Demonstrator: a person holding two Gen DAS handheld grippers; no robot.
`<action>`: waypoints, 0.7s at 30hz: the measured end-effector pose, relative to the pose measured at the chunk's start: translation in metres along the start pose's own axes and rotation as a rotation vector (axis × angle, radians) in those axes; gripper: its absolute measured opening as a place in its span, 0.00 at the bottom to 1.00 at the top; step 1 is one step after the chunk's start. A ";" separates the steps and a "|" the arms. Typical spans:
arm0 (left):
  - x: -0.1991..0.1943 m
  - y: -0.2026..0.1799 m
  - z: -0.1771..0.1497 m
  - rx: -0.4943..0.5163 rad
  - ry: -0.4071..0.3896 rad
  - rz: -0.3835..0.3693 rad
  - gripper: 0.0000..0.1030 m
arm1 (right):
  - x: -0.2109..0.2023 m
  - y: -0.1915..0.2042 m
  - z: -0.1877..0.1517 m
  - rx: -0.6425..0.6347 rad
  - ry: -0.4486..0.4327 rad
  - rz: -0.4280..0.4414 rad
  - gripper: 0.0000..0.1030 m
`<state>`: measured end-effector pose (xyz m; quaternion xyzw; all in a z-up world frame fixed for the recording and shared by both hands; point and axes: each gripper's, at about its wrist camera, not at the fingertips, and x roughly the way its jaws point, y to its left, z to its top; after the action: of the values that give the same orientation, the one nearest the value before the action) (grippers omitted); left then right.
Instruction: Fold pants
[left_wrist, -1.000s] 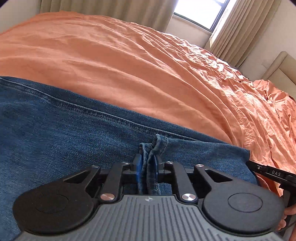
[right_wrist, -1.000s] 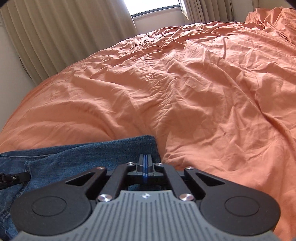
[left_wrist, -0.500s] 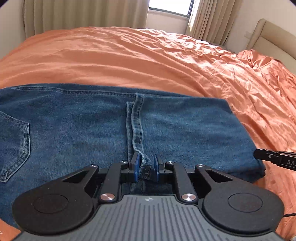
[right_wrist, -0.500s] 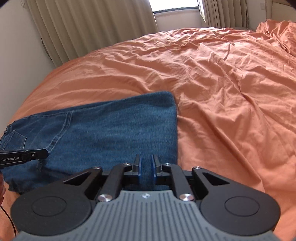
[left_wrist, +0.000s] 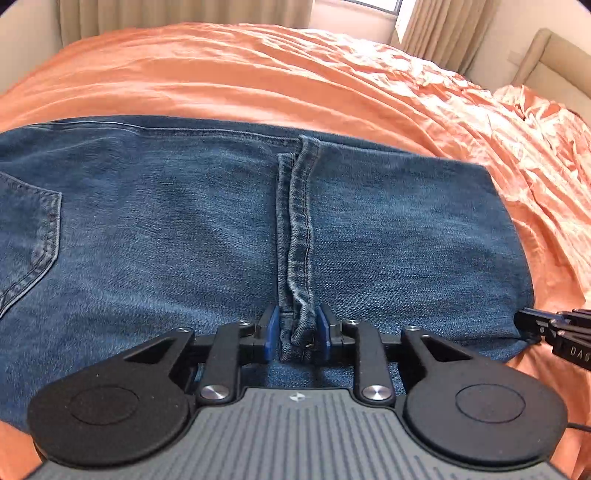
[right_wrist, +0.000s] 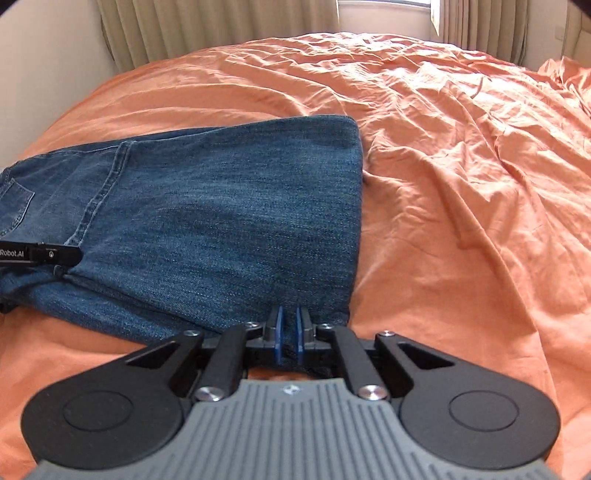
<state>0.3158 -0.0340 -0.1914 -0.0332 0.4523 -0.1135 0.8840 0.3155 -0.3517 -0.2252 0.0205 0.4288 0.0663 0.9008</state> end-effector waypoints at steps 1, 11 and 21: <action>-0.005 0.002 -0.001 -0.017 -0.001 -0.010 0.31 | -0.004 0.002 0.001 -0.012 -0.004 -0.008 0.01; -0.088 0.054 -0.021 -0.179 -0.136 -0.008 0.42 | -0.037 0.041 0.022 -0.048 -0.212 0.145 0.19; -0.139 0.189 -0.039 -0.595 -0.364 0.108 0.58 | -0.007 0.109 0.054 -0.003 -0.219 0.286 0.31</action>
<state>0.2376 0.1831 -0.1346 -0.2853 0.3018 0.0779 0.9064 0.3417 -0.2436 -0.1754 0.0868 0.3209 0.1919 0.9234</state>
